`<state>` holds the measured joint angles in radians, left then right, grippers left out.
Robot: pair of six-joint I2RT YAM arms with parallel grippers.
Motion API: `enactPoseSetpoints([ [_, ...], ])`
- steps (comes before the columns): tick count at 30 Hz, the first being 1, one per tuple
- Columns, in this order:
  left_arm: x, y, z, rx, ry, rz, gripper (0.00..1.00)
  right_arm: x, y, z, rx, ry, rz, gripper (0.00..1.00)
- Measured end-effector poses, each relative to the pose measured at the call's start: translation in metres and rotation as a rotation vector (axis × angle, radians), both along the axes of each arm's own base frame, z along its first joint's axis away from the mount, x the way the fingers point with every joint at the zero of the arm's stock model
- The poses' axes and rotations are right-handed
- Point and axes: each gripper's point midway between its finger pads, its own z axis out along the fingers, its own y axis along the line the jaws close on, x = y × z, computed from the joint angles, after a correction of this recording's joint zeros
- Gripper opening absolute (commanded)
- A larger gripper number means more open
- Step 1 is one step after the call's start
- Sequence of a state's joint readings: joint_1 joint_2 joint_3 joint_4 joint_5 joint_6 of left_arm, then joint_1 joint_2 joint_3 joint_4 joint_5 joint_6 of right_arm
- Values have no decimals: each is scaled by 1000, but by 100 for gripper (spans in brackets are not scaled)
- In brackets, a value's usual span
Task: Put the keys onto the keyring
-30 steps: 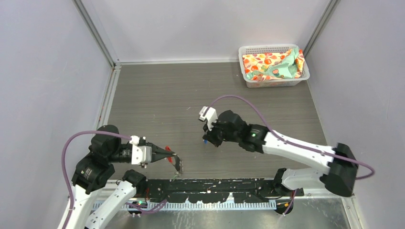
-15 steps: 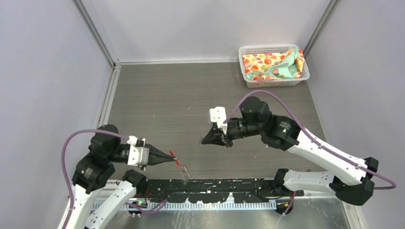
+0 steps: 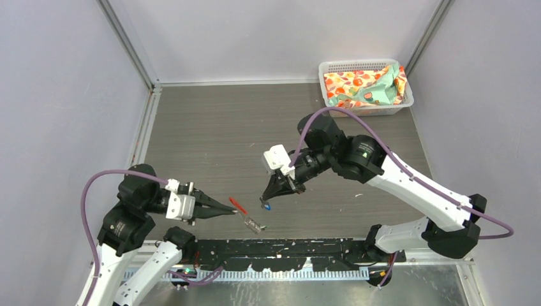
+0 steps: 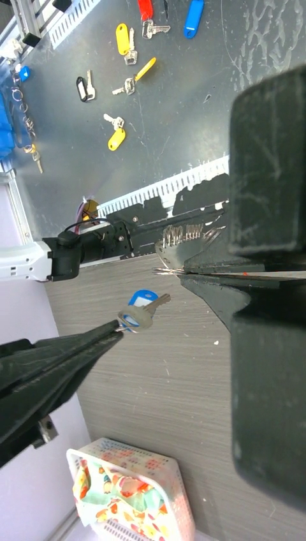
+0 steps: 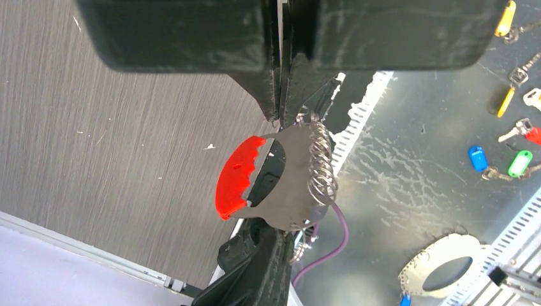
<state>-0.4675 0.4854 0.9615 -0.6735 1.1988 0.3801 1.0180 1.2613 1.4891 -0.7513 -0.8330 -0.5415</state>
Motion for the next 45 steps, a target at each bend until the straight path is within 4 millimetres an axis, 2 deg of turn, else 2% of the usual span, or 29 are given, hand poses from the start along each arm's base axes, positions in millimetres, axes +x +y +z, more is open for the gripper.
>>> enactPoseSetpoints([
  [5,-2,-1,4,-17,-49,-30,0,2,4,-5,-27,-37,43,1],
  [12,-1,-2,2,-26,-244,-95,0,-6,6,1,7,-129,112,1],
  [17,5,-5,12,-42,-370,-132,0,-8,8,2,30,-180,144,1],
  [25,9,-9,17,-56,-416,-164,0,-10,11,13,87,-255,157,1],
  [31,6,-9,15,-50,-362,-169,0,-9,14,21,119,-297,149,1],
  [41,1,-12,-2,-16,-41,-180,0,3,16,18,102,-350,103,1],
  [45,1,-13,-4,-9,25,-180,0,2,15,18,98,-348,107,1],
])
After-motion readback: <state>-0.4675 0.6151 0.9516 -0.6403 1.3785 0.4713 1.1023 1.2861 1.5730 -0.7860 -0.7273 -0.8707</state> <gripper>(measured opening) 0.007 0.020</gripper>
